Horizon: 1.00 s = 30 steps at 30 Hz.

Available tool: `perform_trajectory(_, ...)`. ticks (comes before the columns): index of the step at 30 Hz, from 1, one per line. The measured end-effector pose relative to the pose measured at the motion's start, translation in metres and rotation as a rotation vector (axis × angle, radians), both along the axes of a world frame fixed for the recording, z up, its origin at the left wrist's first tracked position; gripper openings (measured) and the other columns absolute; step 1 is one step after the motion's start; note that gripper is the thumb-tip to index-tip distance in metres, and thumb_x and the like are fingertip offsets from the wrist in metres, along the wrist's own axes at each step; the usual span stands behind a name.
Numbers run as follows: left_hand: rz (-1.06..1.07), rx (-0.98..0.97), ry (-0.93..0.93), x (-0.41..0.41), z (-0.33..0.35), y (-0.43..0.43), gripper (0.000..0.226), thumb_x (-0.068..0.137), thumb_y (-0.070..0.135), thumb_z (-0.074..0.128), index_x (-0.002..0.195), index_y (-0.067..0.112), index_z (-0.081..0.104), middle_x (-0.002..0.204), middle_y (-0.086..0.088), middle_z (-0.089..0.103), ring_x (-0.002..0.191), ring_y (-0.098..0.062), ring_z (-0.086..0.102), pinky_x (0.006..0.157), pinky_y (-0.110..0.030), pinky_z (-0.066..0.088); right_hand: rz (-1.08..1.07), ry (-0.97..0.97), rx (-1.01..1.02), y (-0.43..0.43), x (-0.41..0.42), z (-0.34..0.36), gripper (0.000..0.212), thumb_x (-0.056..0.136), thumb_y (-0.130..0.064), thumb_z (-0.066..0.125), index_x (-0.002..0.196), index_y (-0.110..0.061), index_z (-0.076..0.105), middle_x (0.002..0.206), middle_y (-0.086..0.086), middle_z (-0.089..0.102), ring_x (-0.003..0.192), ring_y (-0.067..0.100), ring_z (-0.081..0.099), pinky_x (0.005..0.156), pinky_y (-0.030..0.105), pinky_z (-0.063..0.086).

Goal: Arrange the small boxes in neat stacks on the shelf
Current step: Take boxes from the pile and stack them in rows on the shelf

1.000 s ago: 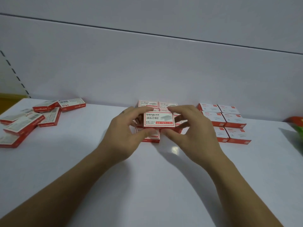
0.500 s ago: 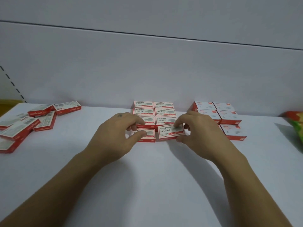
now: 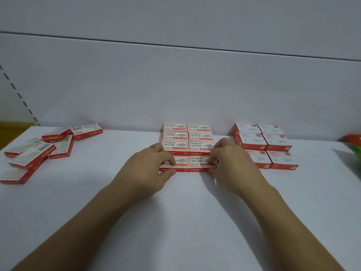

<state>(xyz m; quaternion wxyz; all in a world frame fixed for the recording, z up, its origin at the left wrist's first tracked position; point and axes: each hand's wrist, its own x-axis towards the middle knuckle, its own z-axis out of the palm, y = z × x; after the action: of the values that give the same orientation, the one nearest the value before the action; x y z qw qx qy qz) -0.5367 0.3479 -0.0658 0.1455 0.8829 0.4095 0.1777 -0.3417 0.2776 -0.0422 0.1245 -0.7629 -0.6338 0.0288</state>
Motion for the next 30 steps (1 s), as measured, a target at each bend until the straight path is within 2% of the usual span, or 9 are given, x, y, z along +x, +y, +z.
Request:
perform_trajectory(4,0.004,-0.001,-0.01,0.001,0.0,0.001,0.017,0.089,0.035,0.062,0.104,0.031,0.067,0.098,0.02,0.043,0.087,-0.002,0.045,0.076,-0.015,0.034,0.007,-0.045,-0.054,0.0,-0.002,0.004,0.026,0.087,-0.038,0.064,0.104,-0.019,0.071,0.117,-0.005,0.051,0.096,0.02,0.059,0.078,0.029,0.047)
perform_trajectory(7,-0.005,0.017,0.004,0.0,0.0,0.0,0.02,0.089,0.038,0.061,0.107,0.032,0.067,0.105,0.02,0.049,0.09,-0.002,0.047,0.077,-0.015,0.035,0.002,-0.119,-0.071,0.0,-0.005,0.007,0.032,0.088,-0.047,0.061,0.107,-0.022,0.07,0.12,-0.006,0.052,0.098,0.017,0.057,0.075,0.029,0.045)
perform_trajectory(12,0.0,0.041,0.036,0.002,0.004,-0.005,0.025,0.091,0.045,0.056,0.112,0.035,0.064,0.115,0.018,0.054,0.1,-0.005,0.053,0.085,-0.022,0.045,0.031,-0.187,-0.032,-0.002,-0.007,0.007,0.035,0.089,-0.048,0.057,0.114,-0.025,0.066,0.121,-0.004,0.054,0.109,0.017,0.048,0.084,0.03,0.043)
perform_trajectory(16,-0.024,-0.004,0.06,-0.008,0.016,-0.009,0.033,0.09,0.048,0.056,0.121,0.036,0.059,0.117,0.017,0.055,0.101,-0.004,0.053,0.087,-0.022,0.045,0.107,-0.154,0.097,-0.001,-0.013,0.017,0.045,0.084,-0.052,0.06,0.123,-0.029,0.059,0.128,-0.008,0.05,0.117,0.014,0.043,0.097,0.031,0.036)
perform_trajectory(18,-0.009,0.043,0.07,-0.016,0.025,-0.01,0.036,0.089,0.051,0.055,0.123,0.039,0.056,0.12,0.018,0.055,0.106,-0.004,0.052,0.089,-0.024,0.044,0.185,-0.163,0.16,0.006,-0.022,0.025,0.049,0.084,-0.051,0.06,0.128,-0.029,0.055,0.132,-0.009,0.047,0.12,0.013,0.04,0.099,0.029,0.032)
perform_trajectory(24,0.223,0.187,0.058,-0.063,0.042,-0.001,0.042,0.088,0.051,0.056,0.127,0.036,0.052,0.132,0.012,0.052,0.119,-0.011,0.047,0.098,-0.03,0.038,0.39,-0.176,0.156,0.04,-0.072,0.035,0.067,0.085,-0.051,0.058,0.144,-0.03,0.035,0.146,-0.002,0.037,0.132,0.019,0.033,0.108,0.033,0.024)
perform_trajectory(30,0.541,0.162,0.105,-0.135,0.041,-0.001,0.052,0.086,0.056,0.055,0.134,0.036,0.047,0.142,0.008,0.047,0.127,-0.016,0.044,0.104,-0.036,0.037,0.533,-0.12,0.134,0.072,-0.136,0.038,0.072,0.086,-0.051,0.058,0.148,-0.028,0.027,0.151,0.001,0.032,0.137,0.022,0.028,0.112,0.038,0.024)
